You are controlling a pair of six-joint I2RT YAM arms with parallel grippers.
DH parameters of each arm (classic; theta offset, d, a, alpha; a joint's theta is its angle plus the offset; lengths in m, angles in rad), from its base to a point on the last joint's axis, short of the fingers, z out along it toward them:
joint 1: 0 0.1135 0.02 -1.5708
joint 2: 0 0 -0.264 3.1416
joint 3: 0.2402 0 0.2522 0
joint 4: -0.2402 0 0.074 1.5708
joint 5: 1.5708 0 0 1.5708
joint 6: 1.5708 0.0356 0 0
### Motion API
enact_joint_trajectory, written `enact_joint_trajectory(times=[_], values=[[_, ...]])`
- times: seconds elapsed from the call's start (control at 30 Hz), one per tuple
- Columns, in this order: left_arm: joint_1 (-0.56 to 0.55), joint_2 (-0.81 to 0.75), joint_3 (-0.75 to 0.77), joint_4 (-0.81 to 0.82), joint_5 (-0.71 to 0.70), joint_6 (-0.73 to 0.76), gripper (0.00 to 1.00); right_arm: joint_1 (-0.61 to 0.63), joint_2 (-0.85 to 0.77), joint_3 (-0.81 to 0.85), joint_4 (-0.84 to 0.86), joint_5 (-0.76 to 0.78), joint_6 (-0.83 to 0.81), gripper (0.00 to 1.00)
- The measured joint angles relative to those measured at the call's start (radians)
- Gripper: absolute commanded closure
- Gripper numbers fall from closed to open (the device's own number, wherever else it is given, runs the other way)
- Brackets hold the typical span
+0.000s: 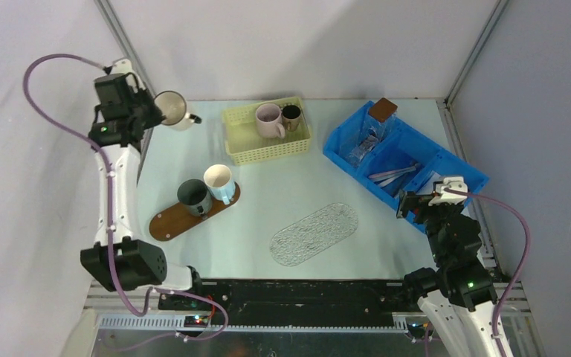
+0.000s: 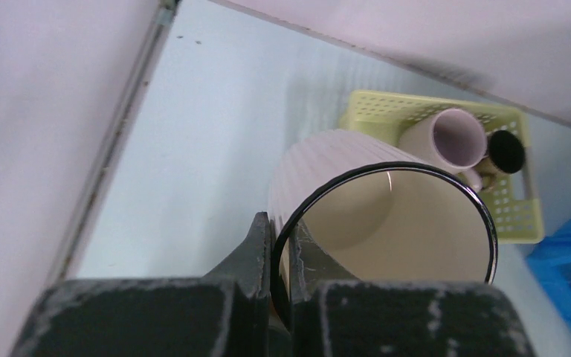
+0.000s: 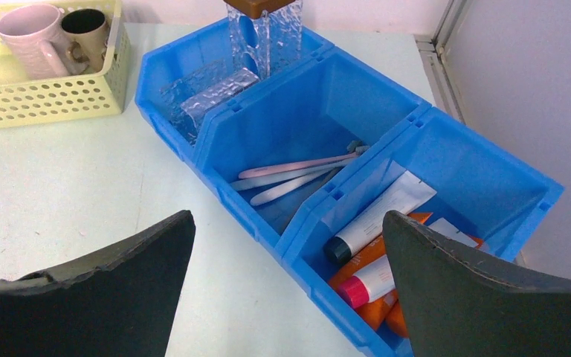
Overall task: Prepare toiletry sets of a toothbrush and toothpaste on the tray
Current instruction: Pick up the cup from the storage box, then place the cup on the tray.
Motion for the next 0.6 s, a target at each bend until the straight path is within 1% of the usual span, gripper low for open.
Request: enact_joint_trajectory(times=[0.1,0.23,0.43,0.53,0.6], values=[[0.086,-0.045,-0.007,-0.045,0.066,0.078,1.0,0.0,0.01,0.0,0.0,0.0,0.0,0.0],[0.203,-0.106,-0.056,-0.107,0.163,0.21,1.0,0.0,0.018,0.0,0.0,-0.005,-0.002,0.0],[0.356,-0.216,-0.29,-0.09,0.307,0.356,1.0,0.005,0.018,0.0,-0.001,-0.015,-0.003,0.0],[0.405,-0.225,-0.371,-0.095,0.353,0.417,1.0,0.023,0.003,0.0,-0.001,-0.016,-0.003,0.0],[0.426,-0.225,-0.396,-0.101,0.372,0.451,1.0,0.04,-0.015,0.0,-0.001,-0.014,-0.003,0.0]])
